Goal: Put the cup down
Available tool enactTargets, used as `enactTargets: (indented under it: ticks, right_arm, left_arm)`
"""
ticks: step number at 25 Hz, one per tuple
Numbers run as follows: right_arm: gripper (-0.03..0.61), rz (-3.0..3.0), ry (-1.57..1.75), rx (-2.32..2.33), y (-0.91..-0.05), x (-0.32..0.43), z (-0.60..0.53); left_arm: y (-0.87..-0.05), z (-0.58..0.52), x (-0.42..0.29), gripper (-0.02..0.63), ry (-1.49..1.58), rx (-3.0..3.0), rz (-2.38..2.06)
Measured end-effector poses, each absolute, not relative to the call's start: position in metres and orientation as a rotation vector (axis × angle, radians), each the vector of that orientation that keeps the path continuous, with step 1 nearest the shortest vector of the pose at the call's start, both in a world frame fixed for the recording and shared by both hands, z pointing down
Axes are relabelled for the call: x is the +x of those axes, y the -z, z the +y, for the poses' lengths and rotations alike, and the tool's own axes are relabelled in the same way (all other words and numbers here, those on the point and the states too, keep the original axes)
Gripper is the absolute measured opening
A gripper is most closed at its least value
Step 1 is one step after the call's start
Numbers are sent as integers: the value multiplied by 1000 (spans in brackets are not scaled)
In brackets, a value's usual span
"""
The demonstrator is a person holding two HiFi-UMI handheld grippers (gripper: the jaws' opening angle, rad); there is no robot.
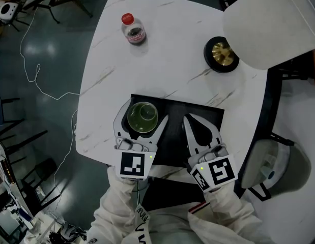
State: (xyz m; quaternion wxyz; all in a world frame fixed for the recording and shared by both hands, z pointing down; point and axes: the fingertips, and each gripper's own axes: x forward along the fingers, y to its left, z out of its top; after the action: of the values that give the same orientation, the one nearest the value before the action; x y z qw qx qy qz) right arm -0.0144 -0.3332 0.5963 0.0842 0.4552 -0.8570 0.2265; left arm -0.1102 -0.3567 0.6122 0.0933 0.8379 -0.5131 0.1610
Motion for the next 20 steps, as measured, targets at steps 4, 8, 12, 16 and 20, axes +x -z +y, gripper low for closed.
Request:
enactTargets:
  ticks: [4,8,12,16,20]
  right_arm:
    - [6,-2558,-678,1359,-597,-13,-335]
    - [6,-2557,-682,1357,-598,-12,-334]
    - [6,-2560,-683,1356,-597,-11,-336]
    - [6,-2562,-679,1359,-596,-10,-337]
    - [6,-2566,-672,1363,-592,-9,-336]
  left_arm:
    - [-614,-357,-110,410,-499,2488,-1533]
    - [-615,-357,-110,411,-529,2492,-1557]
    - [-619,-356,-111,411,-569,2470,-1563]
    - [-631,-352,-115,435,-611,2395,-1559]
    - [-632,-348,-113,453,-641,2400,-1543]
